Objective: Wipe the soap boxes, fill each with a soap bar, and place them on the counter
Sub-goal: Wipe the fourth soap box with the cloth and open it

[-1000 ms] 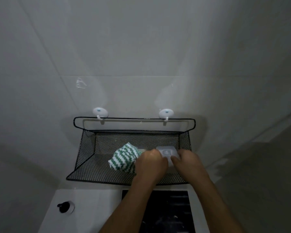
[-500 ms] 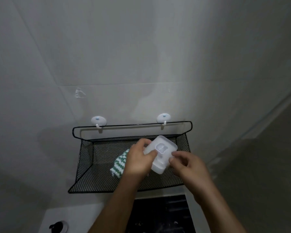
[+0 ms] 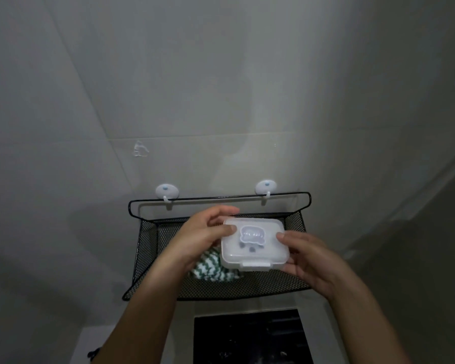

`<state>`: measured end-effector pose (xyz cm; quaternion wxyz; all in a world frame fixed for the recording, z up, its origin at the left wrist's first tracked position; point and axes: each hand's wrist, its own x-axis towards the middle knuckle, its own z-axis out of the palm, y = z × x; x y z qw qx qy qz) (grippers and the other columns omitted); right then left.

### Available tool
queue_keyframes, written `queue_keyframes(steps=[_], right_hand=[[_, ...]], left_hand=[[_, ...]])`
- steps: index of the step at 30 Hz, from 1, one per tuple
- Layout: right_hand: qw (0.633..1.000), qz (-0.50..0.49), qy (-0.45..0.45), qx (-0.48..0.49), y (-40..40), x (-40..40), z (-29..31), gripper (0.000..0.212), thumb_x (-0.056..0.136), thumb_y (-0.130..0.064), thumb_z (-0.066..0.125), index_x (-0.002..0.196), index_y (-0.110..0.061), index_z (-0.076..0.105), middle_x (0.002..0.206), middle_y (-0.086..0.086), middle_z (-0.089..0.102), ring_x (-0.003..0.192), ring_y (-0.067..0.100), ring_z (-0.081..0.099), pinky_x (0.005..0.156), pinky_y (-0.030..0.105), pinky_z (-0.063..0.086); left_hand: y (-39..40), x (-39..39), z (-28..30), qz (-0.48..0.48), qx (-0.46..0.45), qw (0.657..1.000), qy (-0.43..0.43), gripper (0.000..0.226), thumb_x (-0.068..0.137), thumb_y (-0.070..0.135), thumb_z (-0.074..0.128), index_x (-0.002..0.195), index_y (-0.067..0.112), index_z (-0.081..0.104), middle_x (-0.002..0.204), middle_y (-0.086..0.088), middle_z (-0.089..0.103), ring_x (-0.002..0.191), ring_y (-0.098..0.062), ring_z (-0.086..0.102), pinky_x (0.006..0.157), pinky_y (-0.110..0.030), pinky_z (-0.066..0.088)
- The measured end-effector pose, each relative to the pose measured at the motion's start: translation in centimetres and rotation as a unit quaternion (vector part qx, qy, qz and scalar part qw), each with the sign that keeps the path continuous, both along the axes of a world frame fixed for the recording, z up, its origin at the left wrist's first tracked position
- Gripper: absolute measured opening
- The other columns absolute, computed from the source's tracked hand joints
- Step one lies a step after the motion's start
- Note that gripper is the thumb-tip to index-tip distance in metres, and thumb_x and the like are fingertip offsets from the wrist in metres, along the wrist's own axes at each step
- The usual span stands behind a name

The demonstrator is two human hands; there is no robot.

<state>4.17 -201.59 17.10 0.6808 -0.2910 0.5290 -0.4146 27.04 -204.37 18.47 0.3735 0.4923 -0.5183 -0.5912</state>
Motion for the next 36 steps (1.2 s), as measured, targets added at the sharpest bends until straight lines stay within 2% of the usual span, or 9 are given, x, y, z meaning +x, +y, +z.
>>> queue_keyframes(steps=[5,8,11,18,21,26,28,33,36], right_hand=[[0.999,-0.035,-0.029,-0.006,-0.6,-1.1,-0.2,0.049,0.066,-0.016,0.077,0.11,0.001,0.064,0.097,0.019,0.076,0.081,0.028,0.075,0.062,0.036,0.063],[0.999,-0.03,-0.038,-0.024,-0.9,-1.7,0.0,0.034,0.067,-0.015,0.075,0.098,-0.004,0.063,0.087,0.016,0.076,0.074,0.025,0.075,0.059,0.035,0.062],[0.999,-0.018,-0.04,-0.032,-1.2,-1.6,0.0,0.032,0.067,-0.014,0.074,0.096,-0.005,0.063,0.088,0.016,0.076,0.074,0.026,0.075,0.059,0.036,0.061],[0.997,0.012,-0.046,-0.054,-1.6,-1.1,0.3,0.036,0.068,-0.013,0.074,0.102,-0.005,0.066,0.092,0.016,0.076,0.077,0.027,0.075,0.062,0.036,0.062],[0.997,0.025,-0.043,-0.065,-1.8,-0.8,0.5,0.043,0.07,-0.015,0.073,0.11,-0.002,0.065,0.099,0.017,0.076,0.083,0.026,0.074,0.07,0.037,0.063],[0.994,0.049,-0.05,-0.081,-2.4,0.8,0.9,0.045,0.072,-0.012,0.072,0.115,-0.001,0.066,0.104,0.018,0.075,0.086,0.026,0.075,0.066,0.033,0.061],[0.993,0.057,-0.054,-0.09,-2.6,1.7,1.0,0.045,0.072,-0.011,0.073,0.115,-0.002,0.067,0.106,0.018,0.075,0.087,0.025,0.074,0.066,0.034,0.061],[0.989,0.066,-0.024,-0.126,-3.2,3.4,1.1,0.049,0.065,-0.013,0.076,0.113,-0.01,0.067,0.101,0.009,0.078,0.084,0.02,0.073,0.077,0.037,0.056],[0.987,0.064,-0.021,-0.143,-3.3,3.7,0.8,0.05,0.064,-0.013,0.077,0.112,-0.008,0.066,0.1,0.009,0.078,0.083,0.021,0.073,0.08,0.04,0.054]], left_hand=[[0.3,3.1,-0.7,-0.012,-0.113,0.971,-0.212,0.038,0.092,0.019,0.068,0.128,0.028,0.062,0.124,0.007,0.065,0.106,-0.003,0.064,0.091,-0.013,0.048],[1.0,4.4,-1.8,-0.119,-0.143,0.89,-0.416,0.05,0.082,0.033,0.075,0.129,0.038,0.059,0.123,0.015,0.057,0.109,-0.003,0.056,0.091,-0.021,0.047],[1.6,3.5,-3.4,-0.157,-0.18,0.835,-0.495,0.044,0.077,0.035,0.077,0.12,0.033,0.066,0.119,0.01,0.057,0.108,-0.008,0.054,0.091,-0.023,0.043],[2.2,4.1,-2.8,0.032,-0.154,0.898,-0.411,0.016,0.076,0.008,0.065,0.084,0.023,0.063,0.086,0.009,0.067,0.079,-0.011,0.064,0.065,-0.03,0.053],[1.9,5.8,-0.3,0.133,-0.135,0.911,-0.365,0.017,0.079,0.005,0.065,0.082,0.021,0.058,0.082,0.0,0.067,0.078,-0.02,0.064,0.07,-0.036,0.055],[1.3,6.1,4.0,0.275,-0.204,0.887,-0.311,0.015,0.08,0.011,0.065,0.085,0.019,0.054,0.081,-0.001,0.065,0.077,-0.02,0.063,0.065,-0.031,0.049],[1.4,4.8,5.2,0.266,-0.248,0.875,-0.32,0.019,0.08,0.013,0.063,0.091,0.025,0.053,0.082,0.009,0.063,0.073,0.0,0.059,0.06,-0.019,0.042],[1.8,2.2,4.7,0.099,-0.277,0.877,-0.381,0.04,0.089,0.016,0.062,0.128,0.023,0.061,0.124,0.008,0.062,0.111,-0.006,0.054,0.088,-0.019,0.038],[2.1,1.9,4.3,0.098,-0.294,0.879,-0.364,0.028,0.097,0.021,0.057,0.122,0.02,0.068,0.129,0.009,0.063,0.11,0.008,0.048,0.088,0.001,0.029]])
